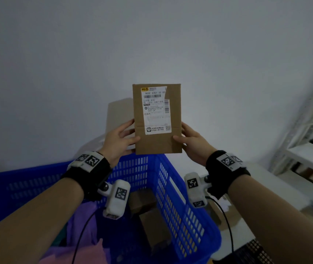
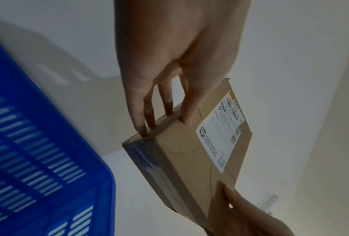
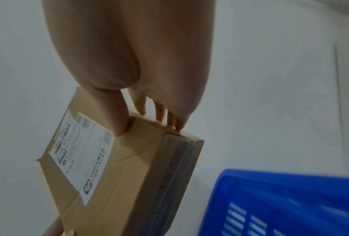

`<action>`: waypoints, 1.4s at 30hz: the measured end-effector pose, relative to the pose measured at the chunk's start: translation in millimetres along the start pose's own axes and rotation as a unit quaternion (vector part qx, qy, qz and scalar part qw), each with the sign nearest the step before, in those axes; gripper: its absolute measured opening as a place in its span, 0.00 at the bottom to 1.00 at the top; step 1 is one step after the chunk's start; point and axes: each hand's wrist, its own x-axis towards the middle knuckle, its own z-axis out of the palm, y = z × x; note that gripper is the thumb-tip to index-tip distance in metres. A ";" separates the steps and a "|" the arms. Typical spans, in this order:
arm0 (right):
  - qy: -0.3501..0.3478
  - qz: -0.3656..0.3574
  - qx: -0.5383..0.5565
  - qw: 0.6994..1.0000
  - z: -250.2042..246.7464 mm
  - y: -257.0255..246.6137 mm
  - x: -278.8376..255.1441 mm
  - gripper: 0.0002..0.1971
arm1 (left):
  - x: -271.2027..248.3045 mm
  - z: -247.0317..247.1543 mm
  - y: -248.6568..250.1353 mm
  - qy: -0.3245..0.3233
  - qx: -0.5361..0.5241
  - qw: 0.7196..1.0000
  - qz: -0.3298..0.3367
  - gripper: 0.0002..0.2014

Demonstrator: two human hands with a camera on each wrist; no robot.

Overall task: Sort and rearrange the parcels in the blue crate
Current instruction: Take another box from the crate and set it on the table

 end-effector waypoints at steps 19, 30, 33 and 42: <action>0.011 0.090 -0.034 0.995 -275.6 21.3 10.2 0.37 | 94.6 237.2 -51.0 -0.075 0.099 0.988 -0.087 0.35; -0.046 0.270 -0.024 0.961 -377.4 121.7 35.4 0.35 | 124.2 319.2 -140.5 -0.039 0.123 0.946 -0.297 0.35; -0.061 0.309 -0.015 0.949 -385.4 147.4 35.2 0.34 | 121.6 325.7 -166.0 -0.036 0.125 0.933 -0.336 0.35; -0.089 0.393 -0.034 0.914 -389.8 203.3 21.2 0.35 | 99.9 335.0 -221.2 0.013 0.119 0.904 -0.411 0.34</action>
